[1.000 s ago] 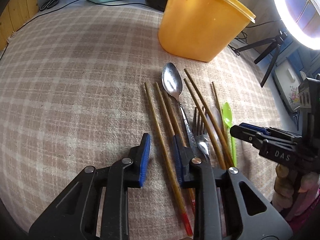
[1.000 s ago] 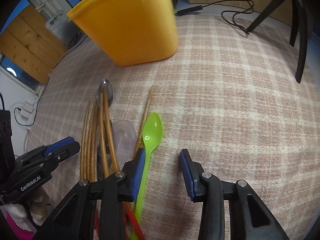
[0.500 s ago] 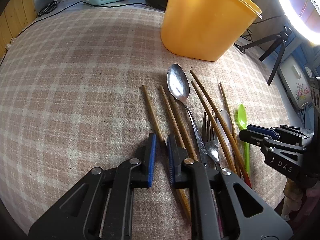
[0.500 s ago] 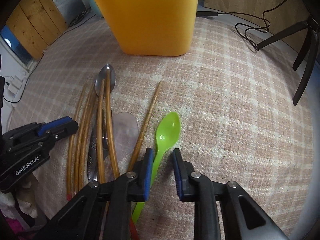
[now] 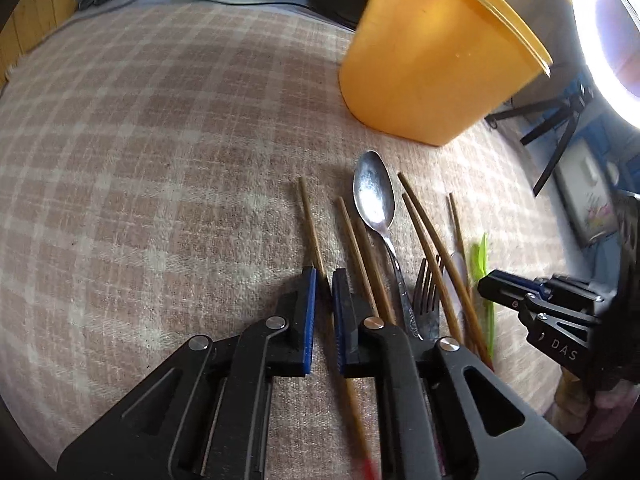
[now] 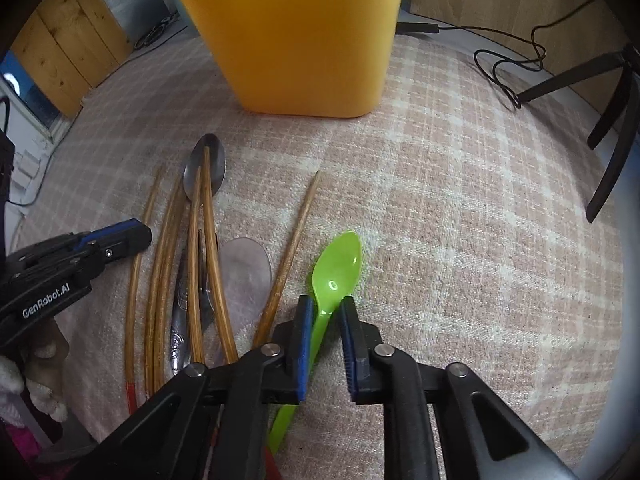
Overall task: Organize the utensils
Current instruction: 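Close the right tool on the green spoon while the left tool grasps a chopstick, then lift the green spoon and chopstick and carry both over the yellow bucket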
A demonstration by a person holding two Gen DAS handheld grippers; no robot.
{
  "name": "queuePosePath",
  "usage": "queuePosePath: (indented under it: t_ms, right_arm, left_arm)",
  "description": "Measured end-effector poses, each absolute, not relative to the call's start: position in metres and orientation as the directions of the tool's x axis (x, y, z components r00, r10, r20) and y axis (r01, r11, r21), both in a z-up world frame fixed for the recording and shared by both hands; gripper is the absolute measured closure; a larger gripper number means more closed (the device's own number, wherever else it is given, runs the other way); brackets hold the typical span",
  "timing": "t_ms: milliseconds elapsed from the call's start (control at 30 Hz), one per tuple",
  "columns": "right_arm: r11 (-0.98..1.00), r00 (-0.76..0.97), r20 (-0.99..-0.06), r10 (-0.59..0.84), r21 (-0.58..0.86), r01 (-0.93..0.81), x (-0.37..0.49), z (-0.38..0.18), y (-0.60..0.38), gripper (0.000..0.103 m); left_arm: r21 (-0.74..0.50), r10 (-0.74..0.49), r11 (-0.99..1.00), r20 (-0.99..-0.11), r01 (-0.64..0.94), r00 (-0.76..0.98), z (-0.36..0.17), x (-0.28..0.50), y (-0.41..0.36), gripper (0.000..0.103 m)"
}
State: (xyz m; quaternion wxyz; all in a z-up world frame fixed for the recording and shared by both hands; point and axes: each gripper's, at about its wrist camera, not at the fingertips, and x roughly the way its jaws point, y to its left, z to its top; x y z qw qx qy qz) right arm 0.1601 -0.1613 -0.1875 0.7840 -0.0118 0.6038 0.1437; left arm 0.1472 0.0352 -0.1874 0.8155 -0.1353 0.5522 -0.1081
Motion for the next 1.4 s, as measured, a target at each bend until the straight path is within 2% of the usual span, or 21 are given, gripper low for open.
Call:
queuePosePath:
  t_ms: [133, 300, 567, 600, 633, 667, 767, 1033, 1400]
  right_arm:
    - [0.958, 0.264, -0.929, 0.259, 0.214, -0.19, 0.161, -0.179, -0.177, 0.101]
    - [0.955, 0.321, -0.904, 0.284, 0.237, -0.177, 0.162, -0.161, -0.187, 0.102]
    - [0.947, 0.292, -0.904, 0.313, 0.275, -0.164, 0.16, -0.17, -0.207, 0.102]
    - [0.946, 0.281, -0.906, 0.318, 0.284, -0.155, 0.159, -0.173, -0.208, 0.098]
    - [0.945, 0.267, -0.908, 0.322, 0.29, -0.153, 0.16, -0.176, -0.207, 0.08]
    - [0.946, 0.264, -0.911, 0.316, 0.281, -0.163, 0.159, -0.177, -0.205, 0.066]
    - [0.963, 0.264, -0.933, 0.246, 0.205, -0.173, 0.166, -0.184, -0.198, 0.067]
    - [0.969, 0.262, -0.934, 0.243, 0.222, -0.107, 0.186, -0.19, -0.209, 0.074]
    - [0.966, 0.231, -0.959, 0.165, 0.11, -0.233, 0.197, -0.197, -0.17, 0.072]
  left_arm:
    - [-0.36, -0.333, 0.933, -0.857, 0.005, 0.394, -0.18, 0.144, 0.046, 0.098]
    - [-0.361, -0.321, 0.933, -0.832, -0.002, 0.453, -0.162, 0.139, 0.057, 0.099]
    - [-0.347, -0.308, 0.938, -0.829, 0.003, 0.466, -0.157, 0.138, 0.061, 0.099]
    - [-0.348, -0.308, 0.938, -0.83, 0.001, 0.464, -0.158, 0.137, 0.061, 0.099]
    - [-0.348, -0.308, 0.938, -0.831, 0.0, 0.462, -0.159, 0.136, 0.061, 0.099]
    - [-0.349, -0.309, 0.937, -0.832, -0.001, 0.46, -0.16, 0.136, 0.06, 0.099]
    - [-0.35, -0.313, 0.937, -0.832, 0.004, 0.458, -0.161, 0.133, 0.058, 0.099]
    - [-0.356, -0.317, 0.934, -0.827, 0.002, 0.464, -0.158, 0.126, 0.062, 0.099]
    - [-0.372, -0.324, 0.928, -0.823, -0.01, 0.467, -0.159, 0.126, 0.067, 0.099]
